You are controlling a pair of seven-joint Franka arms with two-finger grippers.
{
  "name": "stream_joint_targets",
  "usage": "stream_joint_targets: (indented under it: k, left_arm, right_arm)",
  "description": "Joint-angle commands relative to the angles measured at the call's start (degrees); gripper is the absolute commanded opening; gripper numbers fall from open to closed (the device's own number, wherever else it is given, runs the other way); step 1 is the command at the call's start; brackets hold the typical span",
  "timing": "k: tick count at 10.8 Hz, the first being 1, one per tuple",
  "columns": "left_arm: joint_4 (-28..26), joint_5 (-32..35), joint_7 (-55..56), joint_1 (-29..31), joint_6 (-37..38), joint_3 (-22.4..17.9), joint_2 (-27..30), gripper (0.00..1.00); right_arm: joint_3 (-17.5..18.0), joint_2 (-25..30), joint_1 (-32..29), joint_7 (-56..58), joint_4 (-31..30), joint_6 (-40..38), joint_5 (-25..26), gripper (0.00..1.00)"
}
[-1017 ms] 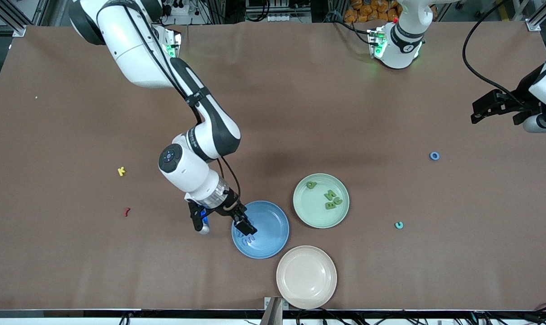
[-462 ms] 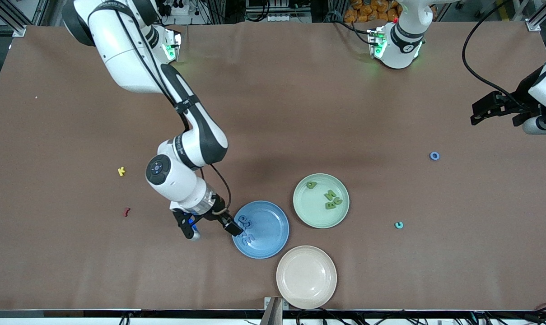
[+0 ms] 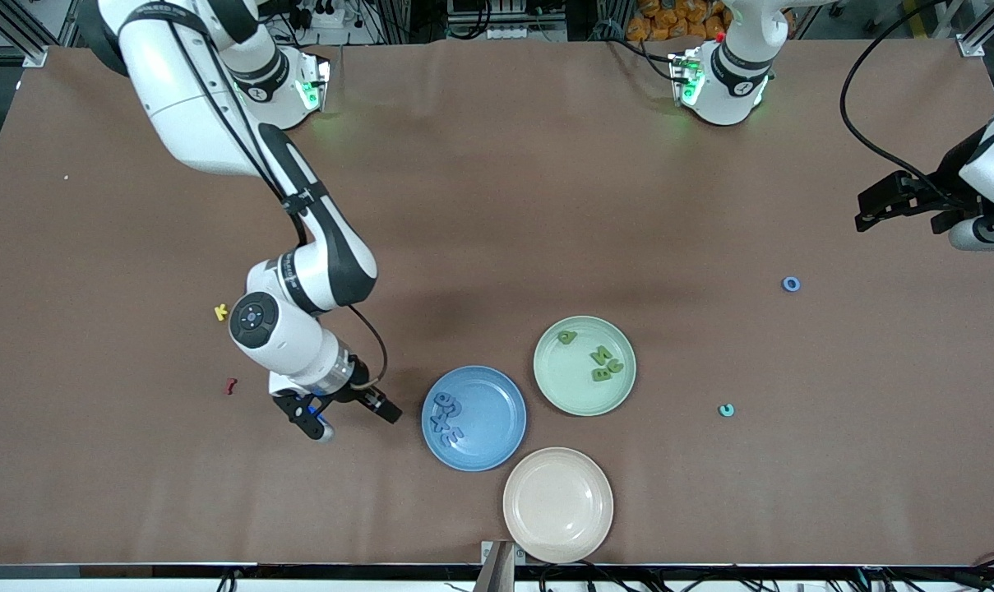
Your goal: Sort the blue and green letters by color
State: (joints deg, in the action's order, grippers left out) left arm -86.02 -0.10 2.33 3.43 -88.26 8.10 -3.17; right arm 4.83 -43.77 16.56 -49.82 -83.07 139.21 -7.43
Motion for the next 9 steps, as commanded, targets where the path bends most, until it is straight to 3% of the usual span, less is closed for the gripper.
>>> stream_joint_targets:
  k: [1, 3, 4, 7, 9]
  left_arm:
    - [0.1, -1.4, 0.2, 0.5, -0.9, 0.2, 0.0, 1.0]
    - [0.1, -1.8, 0.3, 0.5, -1.0, 0.2, -0.2, 1.0]
    - [0.1, -2.4, 0.3, 0.5, -1.0, 0.2, -0.3, 1.0]
    - [0.1, -2.4, 0.2, 0.5, -1.0, 0.2, -0.3, 1.0]
    - [0.1, -2.4, 0.2, 0.6, -1.0, 0.1, -0.3, 1.0]
  right_arm:
    - [2.0, 11.1, -5.6, 9.3, -18.5, 0.4, 11.3, 1.0]
    - [2.2, 16.7, -8.8, 13.9, -26.0, 0.3, 15.3, 1.0]
    - [2.8, 19.7, -11.0, 17.9, -29.6, 0.3, 15.3, 1.0]
    - [9.4, 28.2, -20.9, 25.9, -38.6, 0.1, 15.4, 1.0]
    - [9.6, 33.6, -23.9, 32.7, -42.1, -3.0, 15.3, 1.0]
